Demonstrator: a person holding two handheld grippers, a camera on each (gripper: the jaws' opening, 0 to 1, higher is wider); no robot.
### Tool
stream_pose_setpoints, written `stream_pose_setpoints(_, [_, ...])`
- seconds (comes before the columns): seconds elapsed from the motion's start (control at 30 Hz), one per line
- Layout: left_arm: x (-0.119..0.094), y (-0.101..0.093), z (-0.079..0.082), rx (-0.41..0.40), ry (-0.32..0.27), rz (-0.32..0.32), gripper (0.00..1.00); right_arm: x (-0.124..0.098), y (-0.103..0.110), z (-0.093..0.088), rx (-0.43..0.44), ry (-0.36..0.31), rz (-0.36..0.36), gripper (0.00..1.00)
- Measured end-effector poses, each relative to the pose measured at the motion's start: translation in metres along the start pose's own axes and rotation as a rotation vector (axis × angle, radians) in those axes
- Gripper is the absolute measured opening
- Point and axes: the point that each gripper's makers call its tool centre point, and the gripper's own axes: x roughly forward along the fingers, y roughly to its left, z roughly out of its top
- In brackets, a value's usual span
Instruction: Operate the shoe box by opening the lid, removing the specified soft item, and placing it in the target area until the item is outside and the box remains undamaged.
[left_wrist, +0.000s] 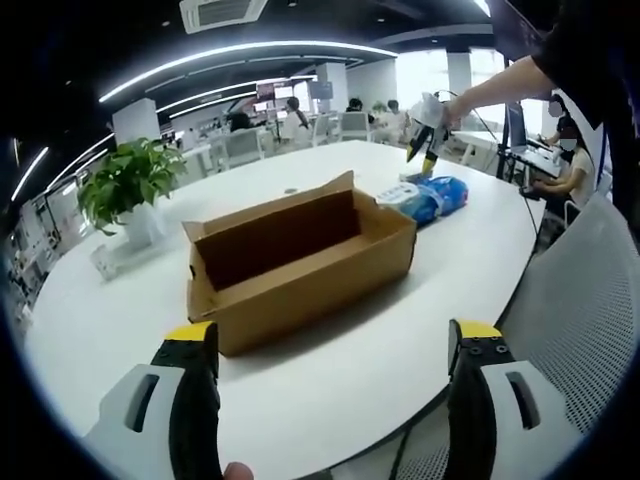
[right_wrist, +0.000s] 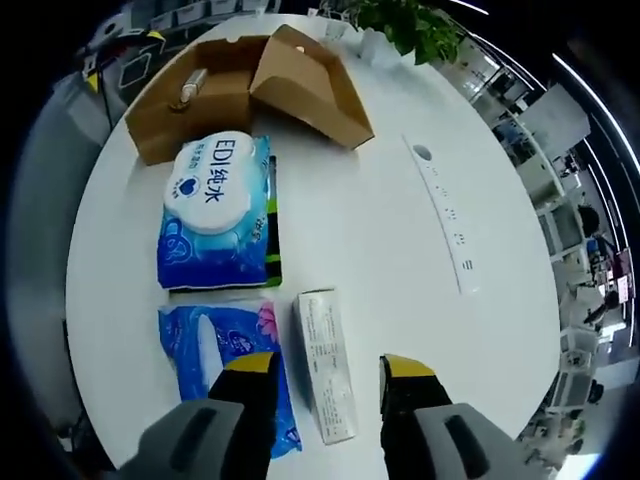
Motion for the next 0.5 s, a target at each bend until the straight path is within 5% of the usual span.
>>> stream_pose_setpoints(0.5, [-0.002,-0.003,0.007,-0.025,-0.036,-0.015,0.97,-0.027,0.026,0.022,0.16,-0.103,-0.036,0.65])
